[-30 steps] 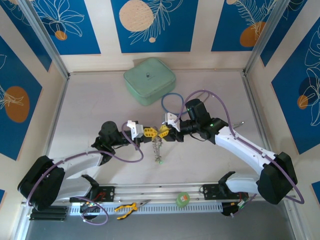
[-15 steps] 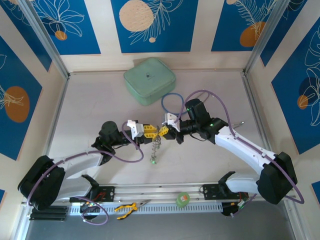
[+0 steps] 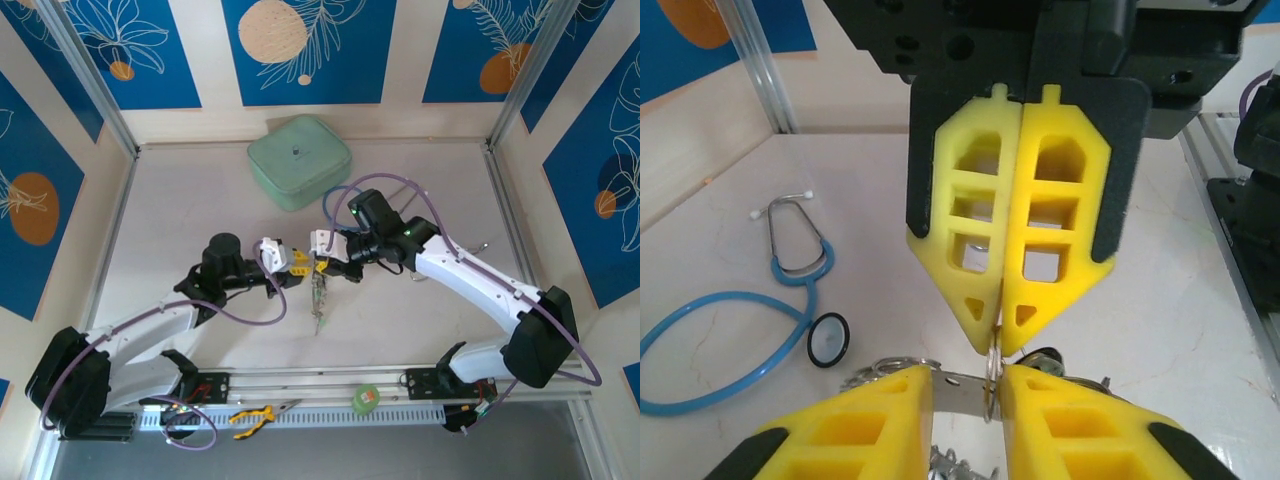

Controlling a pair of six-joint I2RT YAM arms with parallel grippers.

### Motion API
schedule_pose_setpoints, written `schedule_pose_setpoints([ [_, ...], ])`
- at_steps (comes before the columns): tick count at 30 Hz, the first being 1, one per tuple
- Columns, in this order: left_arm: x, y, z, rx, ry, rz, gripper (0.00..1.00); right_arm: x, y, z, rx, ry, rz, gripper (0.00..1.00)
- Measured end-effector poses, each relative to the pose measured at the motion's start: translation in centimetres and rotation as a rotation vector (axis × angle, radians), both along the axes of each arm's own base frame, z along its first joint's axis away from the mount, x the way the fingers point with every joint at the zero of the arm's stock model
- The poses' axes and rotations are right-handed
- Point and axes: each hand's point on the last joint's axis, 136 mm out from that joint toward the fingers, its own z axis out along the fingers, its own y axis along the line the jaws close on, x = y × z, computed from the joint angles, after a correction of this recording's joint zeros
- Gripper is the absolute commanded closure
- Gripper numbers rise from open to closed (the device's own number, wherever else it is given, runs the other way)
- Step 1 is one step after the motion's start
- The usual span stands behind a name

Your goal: Put the keys on the keyring

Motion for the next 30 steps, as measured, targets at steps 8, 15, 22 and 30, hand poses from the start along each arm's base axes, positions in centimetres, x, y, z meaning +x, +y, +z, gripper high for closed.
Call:
schedule_pose_setpoints([
  [8,-0.6,-0.1,-0.5,0.03,0.011,-0.036,0.97,-0.3,0.7,0.1,-0.047,-0.039,0.031,1.0],
  [15,-0.8,-0.2,-0.3,0.026,-0.007,-0.054,1.0,-0.1,0.5,0.3,-0.011,0.0,0.006,0.78],
  [22,-0.9,-0.1,-0.2,-0.044,-0.026,-0.043,1.0,0.3,-0.8,0.9,0.136,0.074,-0.071,0.67],
  [30,-0.7,-0.2,-0.3,-0.119,-0.008,-0.027,1.0,-0.3,-0.5,0.2,0.178,0.156,-0.084,0.69],
])
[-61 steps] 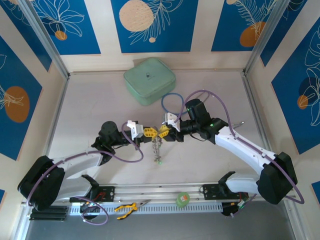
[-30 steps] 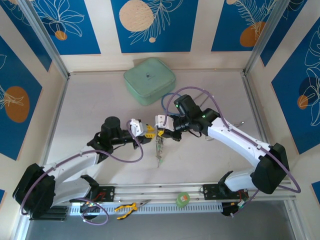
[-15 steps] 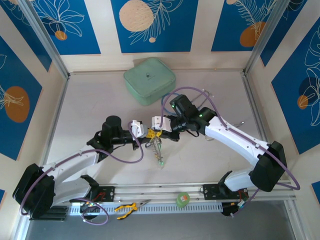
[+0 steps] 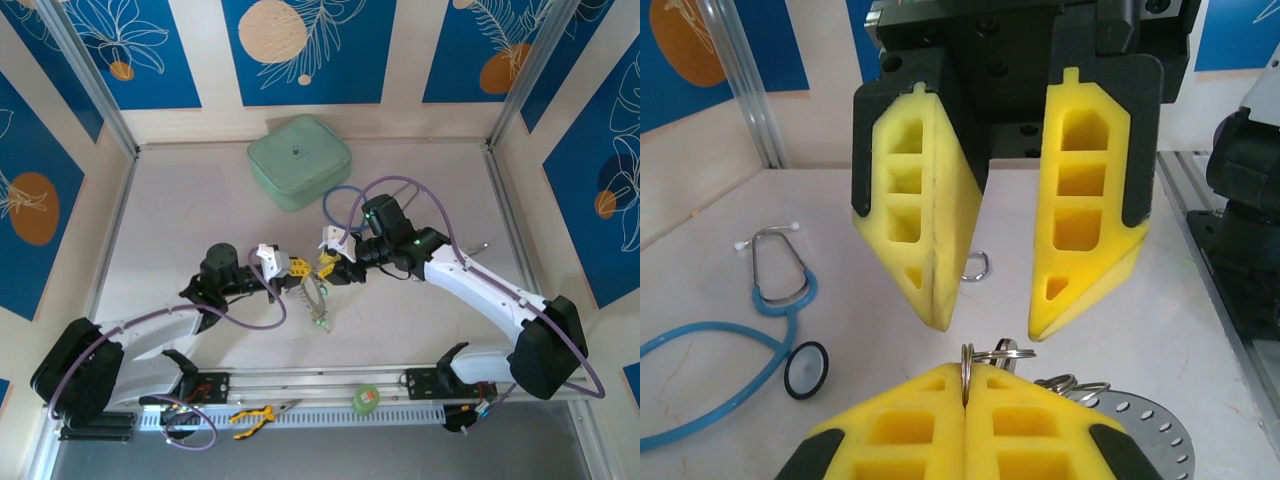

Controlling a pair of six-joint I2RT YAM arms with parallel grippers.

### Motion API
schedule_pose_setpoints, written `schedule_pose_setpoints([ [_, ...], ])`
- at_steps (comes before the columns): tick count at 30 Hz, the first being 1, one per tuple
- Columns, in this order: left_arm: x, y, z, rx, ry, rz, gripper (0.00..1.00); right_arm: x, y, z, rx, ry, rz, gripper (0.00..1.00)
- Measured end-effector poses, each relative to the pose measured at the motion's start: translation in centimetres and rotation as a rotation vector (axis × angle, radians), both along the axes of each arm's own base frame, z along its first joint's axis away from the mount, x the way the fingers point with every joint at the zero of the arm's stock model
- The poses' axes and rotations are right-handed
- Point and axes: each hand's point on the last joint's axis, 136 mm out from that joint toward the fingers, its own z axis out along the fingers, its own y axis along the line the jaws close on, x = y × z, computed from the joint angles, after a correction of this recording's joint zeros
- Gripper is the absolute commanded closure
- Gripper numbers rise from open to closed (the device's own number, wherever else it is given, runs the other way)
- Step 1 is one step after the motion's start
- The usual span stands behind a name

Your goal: Put the keys on the keyring

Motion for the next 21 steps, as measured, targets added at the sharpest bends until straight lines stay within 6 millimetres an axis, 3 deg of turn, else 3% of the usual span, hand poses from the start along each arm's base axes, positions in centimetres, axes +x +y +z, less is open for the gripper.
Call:
schedule_pose_setpoints([
  [12,0.0,0.0,1.1,-0.046,-0.025,0.002,1.0,0.1,0.1,0.1,0.007,0.012,-0.009,0.66],
  [21,0.0,0.0,1.6,-0.064,-0.04,0.002,1.0,0.1,0.1,0.0,0.004,0.011,-0.012,0.83],
])
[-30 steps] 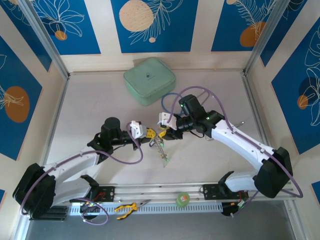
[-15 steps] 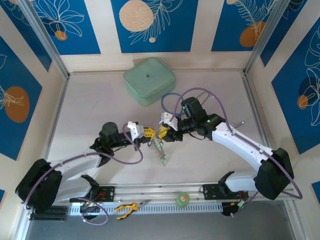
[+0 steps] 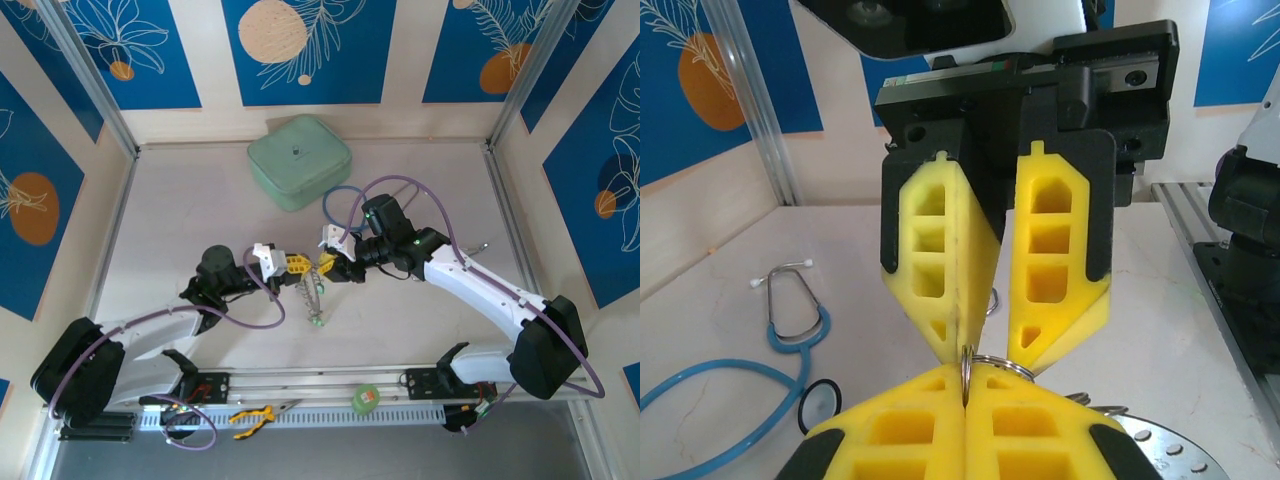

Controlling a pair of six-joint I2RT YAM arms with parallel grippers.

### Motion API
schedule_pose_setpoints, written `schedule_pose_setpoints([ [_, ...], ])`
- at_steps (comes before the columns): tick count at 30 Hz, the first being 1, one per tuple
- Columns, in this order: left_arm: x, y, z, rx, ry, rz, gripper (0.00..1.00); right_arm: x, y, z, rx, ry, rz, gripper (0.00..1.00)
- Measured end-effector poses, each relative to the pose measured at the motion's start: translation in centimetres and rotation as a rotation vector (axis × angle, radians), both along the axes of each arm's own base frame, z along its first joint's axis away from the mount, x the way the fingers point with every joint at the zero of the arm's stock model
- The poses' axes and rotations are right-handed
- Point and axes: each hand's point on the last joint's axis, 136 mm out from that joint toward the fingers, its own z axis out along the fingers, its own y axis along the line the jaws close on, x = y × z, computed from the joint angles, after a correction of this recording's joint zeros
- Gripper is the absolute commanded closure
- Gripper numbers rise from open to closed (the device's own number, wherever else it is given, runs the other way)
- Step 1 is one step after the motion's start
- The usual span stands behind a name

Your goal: Put the keys on the keyring

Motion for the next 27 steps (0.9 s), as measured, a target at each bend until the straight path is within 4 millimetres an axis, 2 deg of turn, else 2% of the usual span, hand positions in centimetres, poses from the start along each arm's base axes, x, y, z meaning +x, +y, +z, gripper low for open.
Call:
schedule_pose_setpoints([
  [8,0.0,0.0,0.3,-0.025,-0.007,0.0,1.0,-0.1,-0.1,-0.1,-0.005,0.01,-0.001,1.0],
  [17,0.4,-0.3,0.1,-0.059,0.013,-0.001,1.0,-0.1,0.3,-1.1,-0.026,0.025,0.003,1.0],
  [20,0.4,-0.3,0.1,-0.065,0.028,-0.002,1.0,-0.1,0.5,-1.4,-0.032,0.029,0.008,0.94],
  [27,0.4,-0.3,0.5,-0.077,0.015,-0.006,1.0,0.5,-0.1,-1.0,-0.013,0.01,-0.027,0.69],
])
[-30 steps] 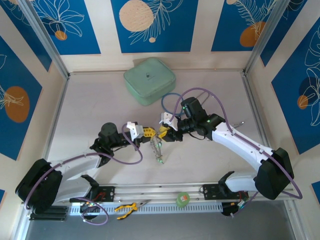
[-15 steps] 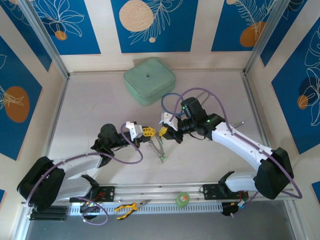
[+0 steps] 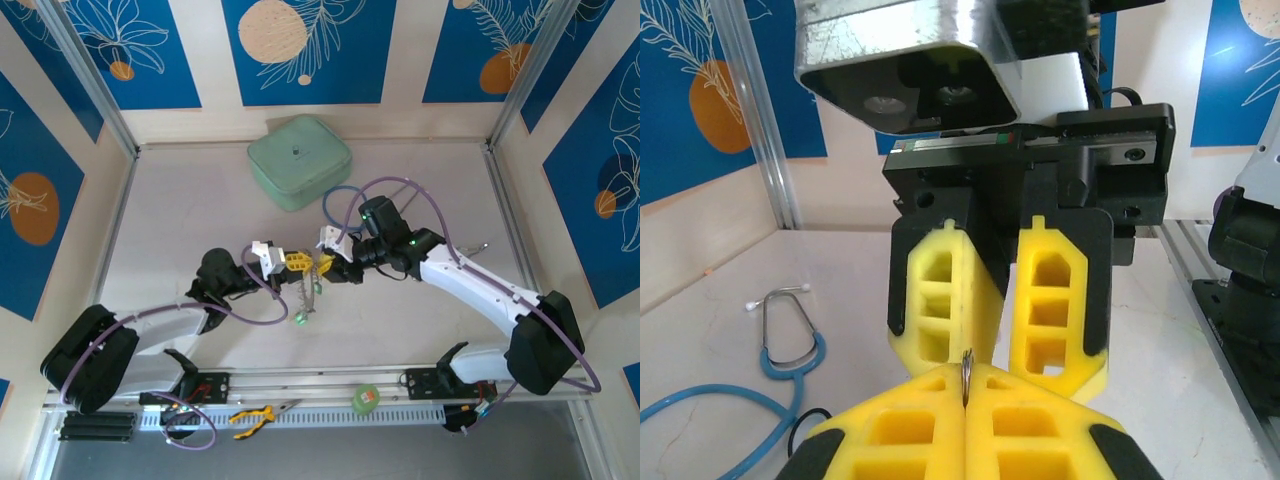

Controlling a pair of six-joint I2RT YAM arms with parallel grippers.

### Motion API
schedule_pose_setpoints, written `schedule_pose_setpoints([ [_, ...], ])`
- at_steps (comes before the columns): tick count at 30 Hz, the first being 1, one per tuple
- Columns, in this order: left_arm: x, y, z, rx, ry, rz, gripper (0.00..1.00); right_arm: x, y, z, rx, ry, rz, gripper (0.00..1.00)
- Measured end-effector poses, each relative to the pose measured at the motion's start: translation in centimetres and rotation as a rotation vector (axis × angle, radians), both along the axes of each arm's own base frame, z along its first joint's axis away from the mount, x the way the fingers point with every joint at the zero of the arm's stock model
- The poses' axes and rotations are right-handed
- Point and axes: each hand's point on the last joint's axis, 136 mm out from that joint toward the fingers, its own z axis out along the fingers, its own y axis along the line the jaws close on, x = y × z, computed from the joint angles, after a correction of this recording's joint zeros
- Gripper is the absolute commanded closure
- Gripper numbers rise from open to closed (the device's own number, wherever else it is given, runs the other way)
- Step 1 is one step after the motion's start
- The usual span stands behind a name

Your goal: Put the keys on the keyring

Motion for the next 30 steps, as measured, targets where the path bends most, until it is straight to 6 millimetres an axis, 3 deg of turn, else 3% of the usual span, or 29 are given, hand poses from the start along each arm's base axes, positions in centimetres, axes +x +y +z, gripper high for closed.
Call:
schedule_pose_setpoints([
  [11,-0.3,-0.1,0.0,0.001,0.0,-0.015,1.0,0.8,-2.2,2.4,0.085,-0.06,-0.064,0.65],
  [30,-0.9,-0.7,-0.6,0.019,0.016,-0.089,1.0,-0.2,-2.2,2.6,0.145,-0.049,-0.051,0.69],
])
